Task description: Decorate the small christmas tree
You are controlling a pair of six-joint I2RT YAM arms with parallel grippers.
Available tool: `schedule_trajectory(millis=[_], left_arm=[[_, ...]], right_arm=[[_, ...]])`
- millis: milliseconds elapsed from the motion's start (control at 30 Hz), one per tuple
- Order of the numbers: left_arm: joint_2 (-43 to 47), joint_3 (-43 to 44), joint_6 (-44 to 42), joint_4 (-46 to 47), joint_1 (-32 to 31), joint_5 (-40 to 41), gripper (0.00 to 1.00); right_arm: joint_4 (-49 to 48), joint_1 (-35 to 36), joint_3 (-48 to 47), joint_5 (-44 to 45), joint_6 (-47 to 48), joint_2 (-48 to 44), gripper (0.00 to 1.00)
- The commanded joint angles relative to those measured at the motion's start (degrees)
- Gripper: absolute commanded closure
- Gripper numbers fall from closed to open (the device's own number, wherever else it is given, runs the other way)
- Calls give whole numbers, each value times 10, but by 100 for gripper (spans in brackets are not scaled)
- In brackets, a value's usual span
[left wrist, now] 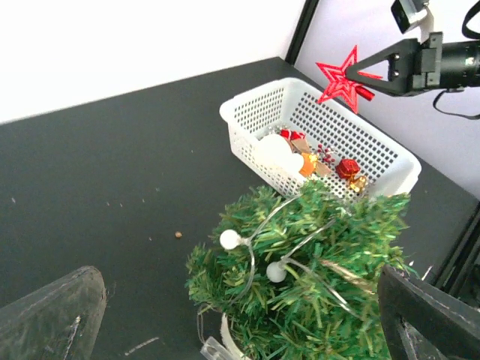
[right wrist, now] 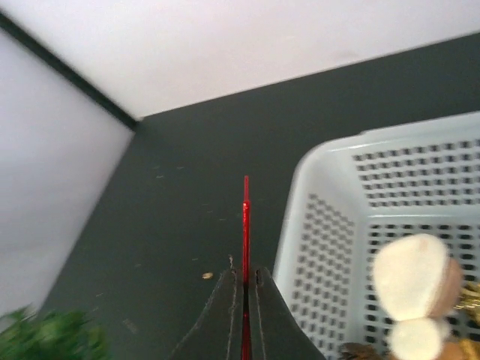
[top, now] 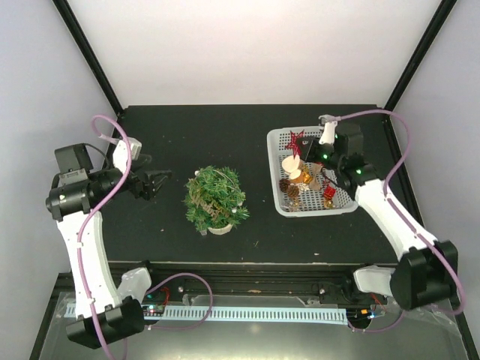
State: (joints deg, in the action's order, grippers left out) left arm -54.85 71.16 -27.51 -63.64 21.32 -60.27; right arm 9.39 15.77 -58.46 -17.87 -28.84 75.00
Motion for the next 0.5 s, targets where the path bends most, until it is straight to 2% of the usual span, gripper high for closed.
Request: schedule_trajectory(millis=[0, 100, 233, 467], left_arm=[[26, 78, -44, -72, 5, -11, 1], [42, 103, -64, -117, 5, -61, 1], [64, 117, -118, -202, 2, -171, 1], [95, 115, -87, -205, -30, -236, 1]], right_arm=[[-73, 34, 36, -105, 12, -100, 99], [-94, 98, 44, -124, 32, -174, 99], [-106, 202, 39, -121, 38, -233, 99], [-192, 393, 58, -81, 12, -276, 99]])
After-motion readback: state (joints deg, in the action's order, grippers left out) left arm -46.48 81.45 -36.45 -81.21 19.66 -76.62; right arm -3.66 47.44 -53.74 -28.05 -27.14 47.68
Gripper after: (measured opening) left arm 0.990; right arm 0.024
